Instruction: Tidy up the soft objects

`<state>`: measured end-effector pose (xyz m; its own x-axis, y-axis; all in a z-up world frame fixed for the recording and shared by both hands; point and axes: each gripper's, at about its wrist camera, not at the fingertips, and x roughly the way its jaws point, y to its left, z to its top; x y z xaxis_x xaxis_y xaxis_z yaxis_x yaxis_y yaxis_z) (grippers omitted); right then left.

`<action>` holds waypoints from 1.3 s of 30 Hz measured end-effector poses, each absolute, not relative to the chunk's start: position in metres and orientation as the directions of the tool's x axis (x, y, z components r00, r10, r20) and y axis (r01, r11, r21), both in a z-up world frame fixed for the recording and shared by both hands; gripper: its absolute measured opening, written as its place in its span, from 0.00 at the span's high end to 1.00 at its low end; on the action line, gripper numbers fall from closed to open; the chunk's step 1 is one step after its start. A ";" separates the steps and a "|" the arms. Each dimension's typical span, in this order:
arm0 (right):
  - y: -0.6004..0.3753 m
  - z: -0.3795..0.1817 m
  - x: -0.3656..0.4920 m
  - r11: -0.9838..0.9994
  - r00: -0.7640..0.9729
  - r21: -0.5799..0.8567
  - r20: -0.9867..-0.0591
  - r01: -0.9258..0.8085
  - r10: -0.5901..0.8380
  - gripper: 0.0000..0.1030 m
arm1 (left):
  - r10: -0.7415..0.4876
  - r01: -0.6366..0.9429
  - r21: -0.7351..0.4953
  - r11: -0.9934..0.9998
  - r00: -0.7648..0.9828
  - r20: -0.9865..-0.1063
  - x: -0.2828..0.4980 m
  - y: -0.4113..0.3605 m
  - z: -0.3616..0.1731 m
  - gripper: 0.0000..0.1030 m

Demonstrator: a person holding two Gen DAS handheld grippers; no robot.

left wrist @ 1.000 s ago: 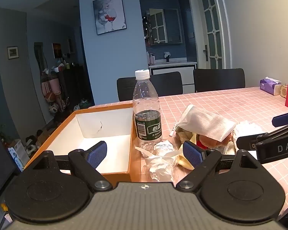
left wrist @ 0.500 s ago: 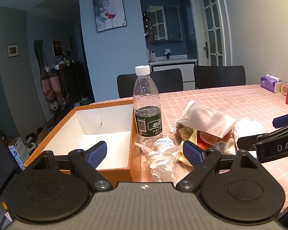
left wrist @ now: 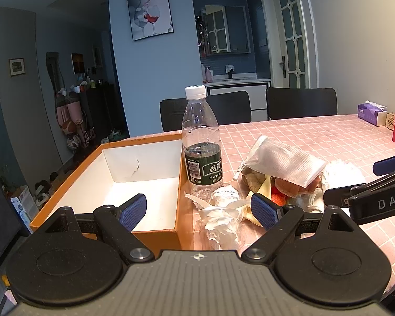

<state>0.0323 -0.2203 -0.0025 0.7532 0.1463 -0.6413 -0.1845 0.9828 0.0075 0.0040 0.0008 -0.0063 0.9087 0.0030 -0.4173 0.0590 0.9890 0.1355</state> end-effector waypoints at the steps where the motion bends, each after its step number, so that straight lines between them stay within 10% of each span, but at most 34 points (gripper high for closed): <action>1: -0.220 -0.002 0.032 0.983 0.753 0.006 -0.641 -0.185 0.146 0.02 | 0.003 0.059 0.136 0.989 0.909 -0.417 0.004 0.000 -0.006 0.00; 39: -0.218 -0.006 0.033 0.983 0.739 0.008 -0.658 -0.184 0.144 0.02 | -0.001 0.060 0.119 0.991 0.898 -0.439 0.006 0.001 -0.013 0.00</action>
